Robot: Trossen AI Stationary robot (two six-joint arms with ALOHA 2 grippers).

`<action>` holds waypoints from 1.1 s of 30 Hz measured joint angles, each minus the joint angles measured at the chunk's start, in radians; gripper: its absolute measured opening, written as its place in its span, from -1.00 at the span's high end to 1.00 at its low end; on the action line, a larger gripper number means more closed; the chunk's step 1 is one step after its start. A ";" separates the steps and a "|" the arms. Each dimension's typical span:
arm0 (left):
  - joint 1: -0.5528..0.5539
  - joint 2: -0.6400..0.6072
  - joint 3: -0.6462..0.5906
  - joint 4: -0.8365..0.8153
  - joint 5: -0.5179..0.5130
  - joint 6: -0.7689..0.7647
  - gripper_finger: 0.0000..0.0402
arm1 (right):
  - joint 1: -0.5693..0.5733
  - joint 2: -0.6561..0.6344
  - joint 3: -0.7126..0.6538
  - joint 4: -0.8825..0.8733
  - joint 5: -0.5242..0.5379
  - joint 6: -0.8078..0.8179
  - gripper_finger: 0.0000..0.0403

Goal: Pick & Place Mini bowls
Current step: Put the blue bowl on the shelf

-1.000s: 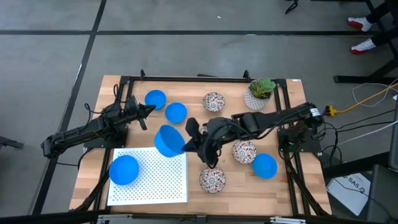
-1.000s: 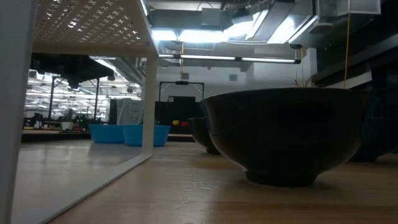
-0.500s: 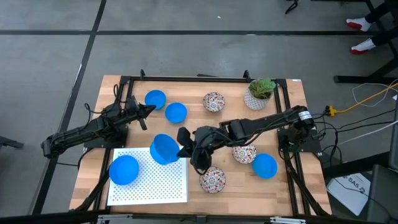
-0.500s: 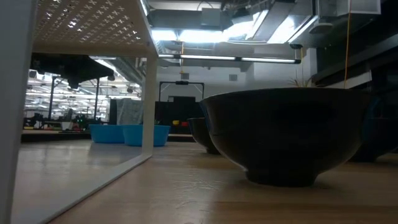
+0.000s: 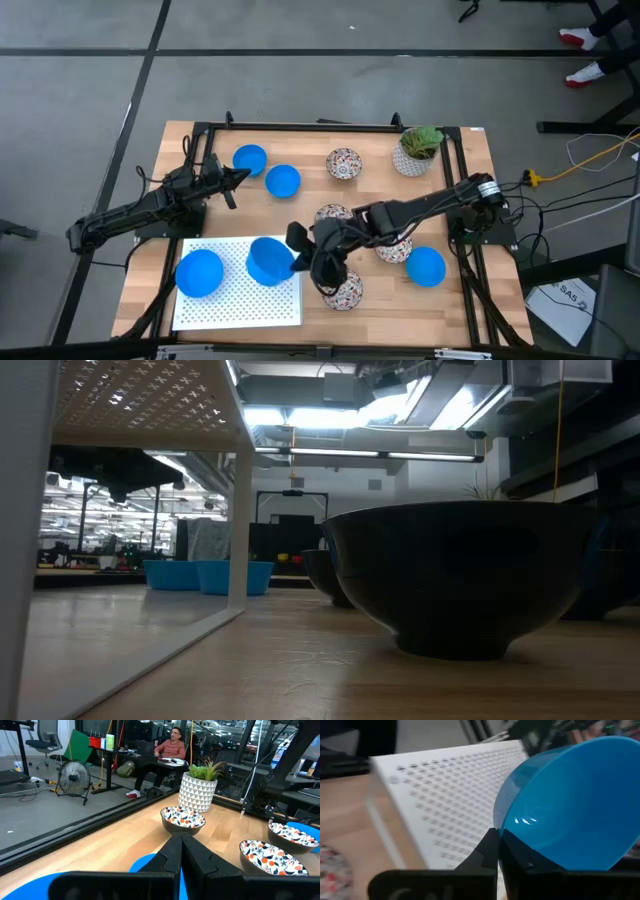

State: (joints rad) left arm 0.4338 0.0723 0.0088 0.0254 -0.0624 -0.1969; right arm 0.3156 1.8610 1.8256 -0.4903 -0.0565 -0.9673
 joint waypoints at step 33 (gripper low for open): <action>0.000 0.000 0.000 0.000 0.000 0.000 0.99 | 0.005 0.054 0.000 -0.061 -0.015 0.105 0.82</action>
State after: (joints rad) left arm 0.4335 0.0723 0.0086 0.0254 -0.0624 -0.1967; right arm 0.3202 1.9147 1.8256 -0.5514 -0.0710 -0.8622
